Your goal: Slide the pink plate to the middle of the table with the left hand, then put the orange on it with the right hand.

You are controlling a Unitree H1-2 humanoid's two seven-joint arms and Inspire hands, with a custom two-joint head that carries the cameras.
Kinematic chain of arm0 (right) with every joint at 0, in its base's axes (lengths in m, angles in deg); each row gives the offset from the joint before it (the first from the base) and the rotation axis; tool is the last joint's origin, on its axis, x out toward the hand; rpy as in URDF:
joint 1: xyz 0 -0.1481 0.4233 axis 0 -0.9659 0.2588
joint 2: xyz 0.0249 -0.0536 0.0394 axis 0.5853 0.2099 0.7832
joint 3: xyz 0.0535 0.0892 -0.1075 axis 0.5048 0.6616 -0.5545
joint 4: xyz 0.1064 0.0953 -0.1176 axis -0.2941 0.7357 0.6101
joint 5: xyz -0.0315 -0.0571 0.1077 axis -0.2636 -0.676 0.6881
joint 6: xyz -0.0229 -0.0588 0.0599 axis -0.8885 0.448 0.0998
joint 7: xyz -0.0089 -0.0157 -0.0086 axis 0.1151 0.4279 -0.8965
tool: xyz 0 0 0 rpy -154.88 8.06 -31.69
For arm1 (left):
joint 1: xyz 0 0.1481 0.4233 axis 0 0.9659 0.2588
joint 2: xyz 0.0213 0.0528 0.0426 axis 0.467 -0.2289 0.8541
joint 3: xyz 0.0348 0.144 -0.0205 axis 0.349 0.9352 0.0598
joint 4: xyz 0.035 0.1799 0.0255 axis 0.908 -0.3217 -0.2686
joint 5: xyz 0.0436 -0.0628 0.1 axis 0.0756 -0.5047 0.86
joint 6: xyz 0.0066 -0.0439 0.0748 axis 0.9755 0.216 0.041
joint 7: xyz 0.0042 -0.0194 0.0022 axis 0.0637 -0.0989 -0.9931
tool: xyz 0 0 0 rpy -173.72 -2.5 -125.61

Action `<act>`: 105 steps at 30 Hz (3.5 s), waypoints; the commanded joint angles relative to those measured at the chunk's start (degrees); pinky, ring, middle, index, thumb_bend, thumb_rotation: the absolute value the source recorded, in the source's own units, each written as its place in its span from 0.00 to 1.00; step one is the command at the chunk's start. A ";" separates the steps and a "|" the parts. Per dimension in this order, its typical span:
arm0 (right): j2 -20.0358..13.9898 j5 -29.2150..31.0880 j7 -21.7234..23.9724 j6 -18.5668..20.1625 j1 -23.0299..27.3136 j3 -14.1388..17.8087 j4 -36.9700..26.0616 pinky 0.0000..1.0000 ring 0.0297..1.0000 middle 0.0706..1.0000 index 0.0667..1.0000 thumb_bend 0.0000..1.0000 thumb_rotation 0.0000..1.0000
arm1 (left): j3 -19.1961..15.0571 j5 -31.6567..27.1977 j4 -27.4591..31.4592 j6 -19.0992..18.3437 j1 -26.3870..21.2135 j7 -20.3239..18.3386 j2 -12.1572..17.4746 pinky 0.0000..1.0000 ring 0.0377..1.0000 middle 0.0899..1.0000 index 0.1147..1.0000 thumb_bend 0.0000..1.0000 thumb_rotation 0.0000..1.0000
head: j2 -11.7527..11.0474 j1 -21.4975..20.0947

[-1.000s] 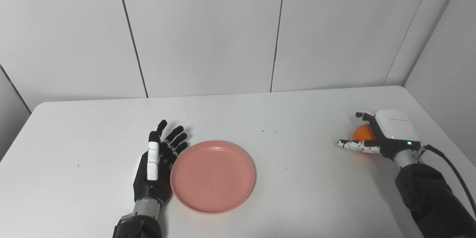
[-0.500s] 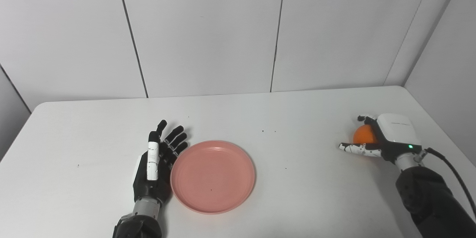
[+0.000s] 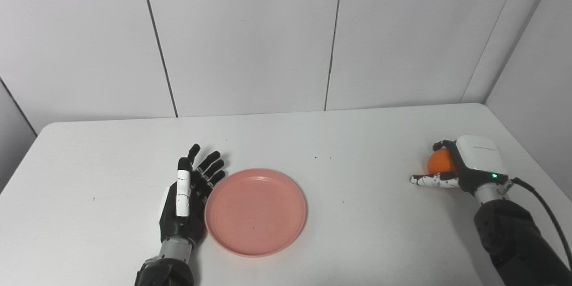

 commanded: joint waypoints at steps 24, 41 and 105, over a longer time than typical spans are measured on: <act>-2.37 3.58 -4.74 -0.35 1.88 -2.78 3.04 0.13 0.17 0.21 0.29 0.54 0.43 | 0.14 0.74 -0.39 -2.05 0.49 0.71 -0.14 0.83 0.82 0.79 0.93 0.90 0.82 | 0.28 0.40; -3.11 1.41 0.53 1.47 2.80 -2.32 -9.45 0.08 0.11 0.15 0.22 0.53 0.34 | 0.64 0.90 -0.51 -1.78 0.44 0.49 -0.40 0.84 0.83 0.80 0.94 0.89 0.82 | 0.32 0.80; 23.12 1.16 7.96 -1.04 12.40 -14.09 -21.73 0.09 0.12 0.16 0.23 0.49 0.35 | 2.36 5.73 -2.54 2.99 1.98 3.70 -5.93 0.80 0.80 0.79 0.92 0.86 0.81 | -0.11 12.62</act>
